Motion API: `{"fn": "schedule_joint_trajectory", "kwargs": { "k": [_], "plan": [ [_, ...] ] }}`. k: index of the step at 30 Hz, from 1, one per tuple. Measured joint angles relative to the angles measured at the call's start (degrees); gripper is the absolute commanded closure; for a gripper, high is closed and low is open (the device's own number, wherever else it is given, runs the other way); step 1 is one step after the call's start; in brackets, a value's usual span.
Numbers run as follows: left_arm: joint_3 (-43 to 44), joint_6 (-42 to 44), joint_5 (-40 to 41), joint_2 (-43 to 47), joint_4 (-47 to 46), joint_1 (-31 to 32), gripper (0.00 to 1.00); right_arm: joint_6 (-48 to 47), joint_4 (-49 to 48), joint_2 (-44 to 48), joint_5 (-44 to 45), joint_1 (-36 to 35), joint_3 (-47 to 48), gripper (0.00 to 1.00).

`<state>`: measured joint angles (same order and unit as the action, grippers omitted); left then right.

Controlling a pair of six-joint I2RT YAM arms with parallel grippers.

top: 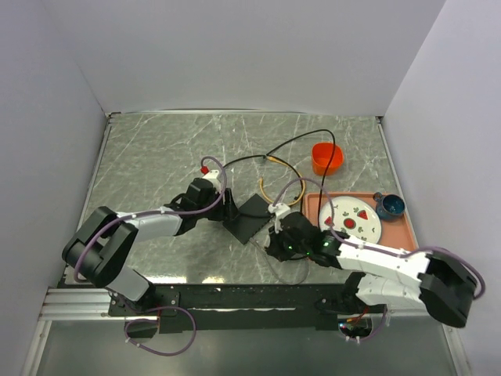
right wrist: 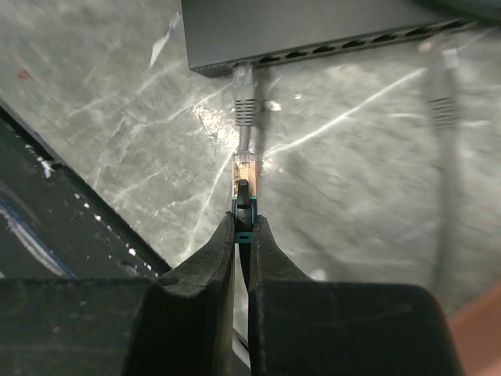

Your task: Insert the plug into the switch port

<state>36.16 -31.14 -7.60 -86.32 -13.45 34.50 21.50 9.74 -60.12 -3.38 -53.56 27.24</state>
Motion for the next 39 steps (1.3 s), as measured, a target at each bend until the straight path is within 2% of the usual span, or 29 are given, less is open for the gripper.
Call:
{"fn": "schedule_joint_trajectory", "kwargs": {
  "k": [5, 16, 25, 39],
  "plan": [
    [-1.16, -0.09, 1.99, -0.92, -1.27, 0.09, 0.34, 2.58, -4.33, -6.99, 3.32, -2.51, -0.04, 1.00],
    [-1.64, -0.04, 5.99, -1.07, -3.17, 0.09, 0.33, 5.09, -14.64, -8.13, 15.26, -2.82, -2.58, 1.00],
    [-0.98, -0.37, 5.92, -4.79, -7.15, 0.09, 0.34, 5.90, -19.39, -11.04, 17.64, -4.87, -4.85, 1.00],
    [1.03, -1.33, 4.83, -8.92, -11.67, 0.09, 0.39, 6.40, -25.64, -15.21, 21.99, -7.98, -5.84, 1.00]
  ]
}}
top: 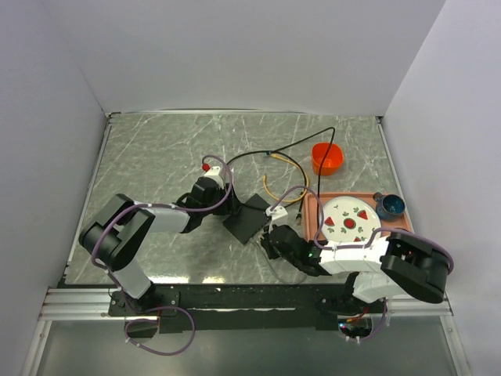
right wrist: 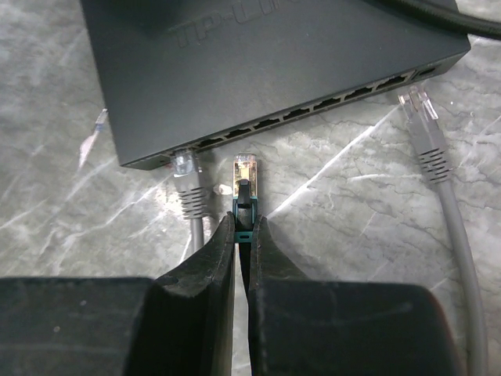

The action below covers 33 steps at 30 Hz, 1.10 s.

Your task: Insert the plug into the switch port

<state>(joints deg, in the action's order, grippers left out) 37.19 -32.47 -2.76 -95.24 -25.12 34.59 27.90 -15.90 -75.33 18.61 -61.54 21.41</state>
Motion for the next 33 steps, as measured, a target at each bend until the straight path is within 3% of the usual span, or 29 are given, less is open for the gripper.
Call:
{"fn": "schedule_joint_trajectory", "kwargs": {
  "k": [33],
  "plan": [
    [-0.22, -2.36, -5.18, -3.28, -6.38, 0.00, 0.44, 0.55, -7.45, -4.74, 5.20, -2.36, 0.07, 1.00]
  ]
}}
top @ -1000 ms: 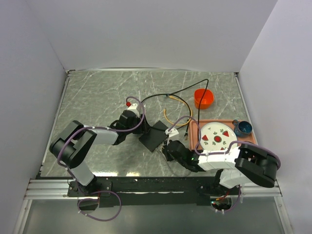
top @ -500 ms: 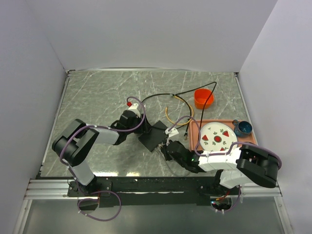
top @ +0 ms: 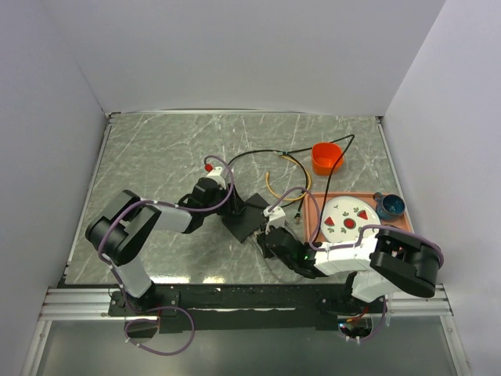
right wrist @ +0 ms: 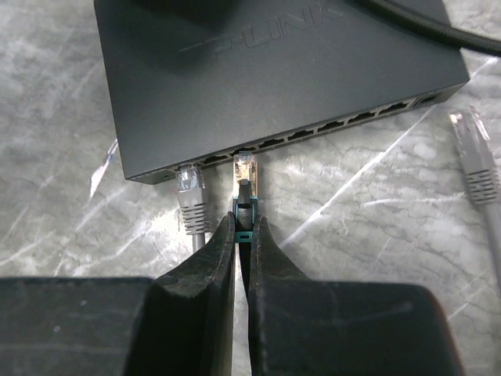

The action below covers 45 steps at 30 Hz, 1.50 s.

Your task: Insert the plug into the switch port

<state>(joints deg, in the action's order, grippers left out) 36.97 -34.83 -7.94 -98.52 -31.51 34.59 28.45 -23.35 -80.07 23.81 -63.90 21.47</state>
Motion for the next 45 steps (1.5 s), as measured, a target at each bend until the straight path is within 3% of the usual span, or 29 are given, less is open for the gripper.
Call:
{"fn": "schedule_joint_trajectory", "kwargs": {
  "k": [45],
  "plan": [
    [-1.88, -2.54, -3.41, -2.60, -7.69, -0.39, 0.48, -1.31, -3.45, -2.03, 4.39, -1.75, 0.63, 1.00]
  ]
}}
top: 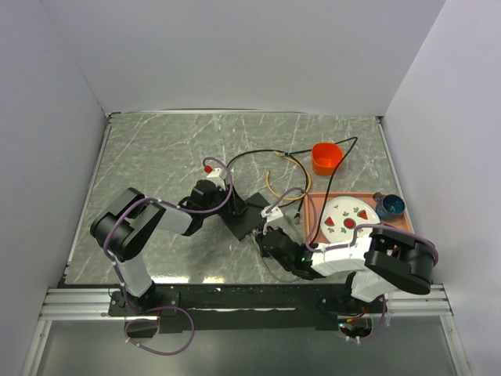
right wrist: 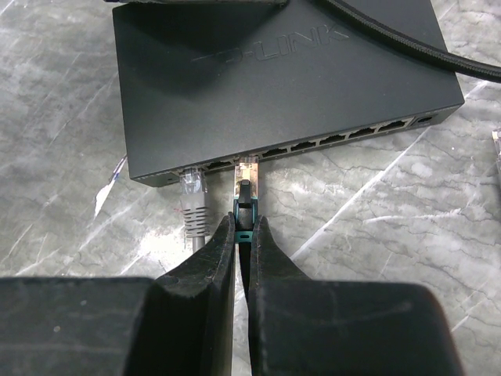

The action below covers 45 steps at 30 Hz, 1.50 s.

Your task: Insert the plug into the switch port

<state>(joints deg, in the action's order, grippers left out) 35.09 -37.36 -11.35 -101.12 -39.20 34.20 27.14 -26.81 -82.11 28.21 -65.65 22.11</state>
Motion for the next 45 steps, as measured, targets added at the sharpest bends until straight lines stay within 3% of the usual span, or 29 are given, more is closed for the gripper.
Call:
{"fn": "schedule_joint_trajectory", "kwargs": {
  "k": [8, 14, 23, 45],
  "plan": [
    [-0.46, -0.33, -0.66, -0.44, -1.49, -0.09, 0.51, 0.00, -1.97, -3.08, 1.44, -0.50, 0.07, 1.00],
    [-1.01, 2.25, -3.91, -2.14, -5.99, -0.70, 0.60, -1.33, -3.37, -4.59, 3.45, -0.85, 0.35, 1.00],
    [-0.63, 6.71, -6.84, -2.64, -6.64, -0.79, 0.60, -6.25, -2.14, -4.13, 3.30, -0.81, 0.83, 1.00],
    [-0.44, 10.60, -5.18, -4.46, -10.99, 0.79, 0.62, -12.50, -0.79, -2.49, -10.38, 7.37, 1.46, 1.00]
  ]
}}
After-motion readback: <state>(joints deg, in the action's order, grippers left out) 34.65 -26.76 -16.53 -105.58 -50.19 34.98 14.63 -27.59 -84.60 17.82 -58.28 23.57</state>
